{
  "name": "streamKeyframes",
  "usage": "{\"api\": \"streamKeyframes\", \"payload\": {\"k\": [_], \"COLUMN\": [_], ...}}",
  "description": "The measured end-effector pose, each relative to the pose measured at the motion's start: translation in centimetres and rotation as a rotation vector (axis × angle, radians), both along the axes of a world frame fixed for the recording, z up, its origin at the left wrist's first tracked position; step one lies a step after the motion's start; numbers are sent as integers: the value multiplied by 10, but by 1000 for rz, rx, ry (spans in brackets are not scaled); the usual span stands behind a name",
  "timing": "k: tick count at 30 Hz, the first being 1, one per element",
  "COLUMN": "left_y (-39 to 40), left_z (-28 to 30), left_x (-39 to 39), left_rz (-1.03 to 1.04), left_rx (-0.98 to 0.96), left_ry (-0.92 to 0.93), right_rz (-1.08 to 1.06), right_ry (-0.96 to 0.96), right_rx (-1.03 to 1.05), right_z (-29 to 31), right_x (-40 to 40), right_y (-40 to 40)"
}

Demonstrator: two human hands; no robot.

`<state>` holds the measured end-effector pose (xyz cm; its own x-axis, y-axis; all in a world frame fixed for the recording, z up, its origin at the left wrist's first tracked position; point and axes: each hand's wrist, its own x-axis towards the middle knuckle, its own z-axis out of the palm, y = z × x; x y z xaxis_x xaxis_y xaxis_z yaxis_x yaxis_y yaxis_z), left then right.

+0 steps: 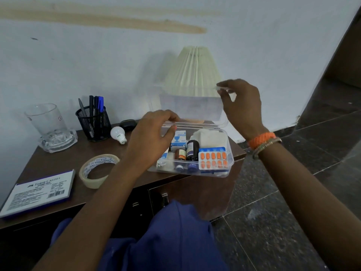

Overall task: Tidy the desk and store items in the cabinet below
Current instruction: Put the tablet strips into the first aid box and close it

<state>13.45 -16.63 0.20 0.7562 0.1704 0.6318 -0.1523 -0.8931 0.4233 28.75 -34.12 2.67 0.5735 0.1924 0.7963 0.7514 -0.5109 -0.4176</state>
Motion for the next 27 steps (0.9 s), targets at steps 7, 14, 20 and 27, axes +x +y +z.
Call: {"api": "streamKeyframes", "payload": {"k": [7,14,20,27], "left_y": [1,20,38,42], "left_z": [2,-20,-24,-22], "left_x": [-25,-37,-37,-37], "left_rz": [-153,-73,39,88], "left_rx": [144,114,3,18], "left_ry": [-83,238,443,440], "right_rz": [81,57,46,91], "right_ry": [124,112,153,127], "right_rx": [-165,-366,-325,-346], "right_z": [-59,-106,-103,-110], "right_x": [-80,-99,-103,-88], "right_y": [-41,-49,-45,-39]}}
